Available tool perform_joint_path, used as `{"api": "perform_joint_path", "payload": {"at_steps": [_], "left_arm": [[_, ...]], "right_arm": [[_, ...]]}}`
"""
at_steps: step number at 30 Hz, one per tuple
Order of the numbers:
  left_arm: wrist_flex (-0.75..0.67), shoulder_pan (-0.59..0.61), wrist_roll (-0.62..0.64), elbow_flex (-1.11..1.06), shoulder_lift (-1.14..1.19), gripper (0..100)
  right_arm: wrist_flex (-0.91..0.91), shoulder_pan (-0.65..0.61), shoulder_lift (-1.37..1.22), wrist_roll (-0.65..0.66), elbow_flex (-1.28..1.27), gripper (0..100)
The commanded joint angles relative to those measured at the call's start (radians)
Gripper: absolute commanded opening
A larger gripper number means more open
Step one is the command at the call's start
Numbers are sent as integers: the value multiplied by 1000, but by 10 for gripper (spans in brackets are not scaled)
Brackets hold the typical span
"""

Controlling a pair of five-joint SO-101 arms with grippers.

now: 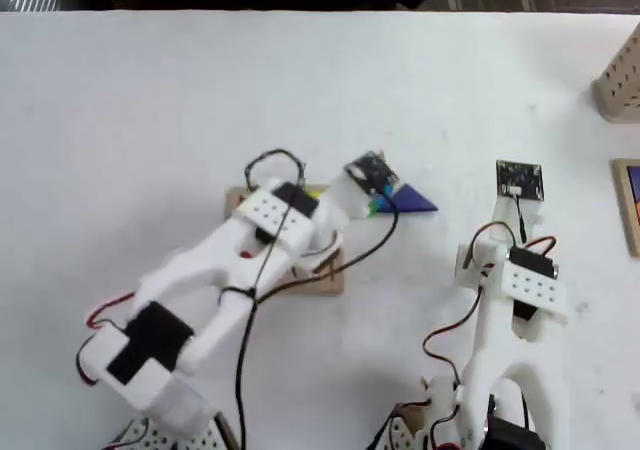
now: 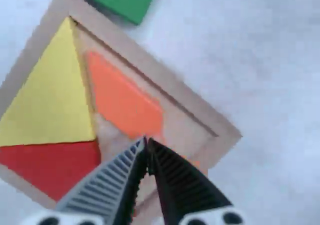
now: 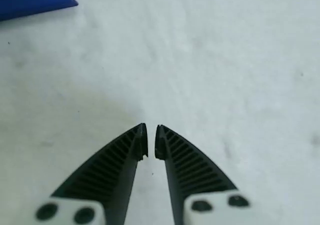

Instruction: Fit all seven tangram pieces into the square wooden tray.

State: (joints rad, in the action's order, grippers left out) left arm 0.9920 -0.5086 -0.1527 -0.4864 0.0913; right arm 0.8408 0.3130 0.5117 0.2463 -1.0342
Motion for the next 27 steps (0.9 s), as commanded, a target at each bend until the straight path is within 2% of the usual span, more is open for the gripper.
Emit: {"api": "perform_joint_path", "payload": {"at_steps": [1,7,12,17,27], "left_arm": [[-126,-15,209,-80,-65,23],[-110,-21,299,-110,-88,22],[-115,-18,298,-123,-137,23],[-199,24,298,-115,-84,23],[-78,48,298,100,91,23]], "right_arm": [[-12,36,24,-2,44,43],[-25,41,24,-23,44,44],[-25,38,24,-21,44,44],[-22,38,24,-21,43,44],[-21,39,24,-21,43,45]]}}
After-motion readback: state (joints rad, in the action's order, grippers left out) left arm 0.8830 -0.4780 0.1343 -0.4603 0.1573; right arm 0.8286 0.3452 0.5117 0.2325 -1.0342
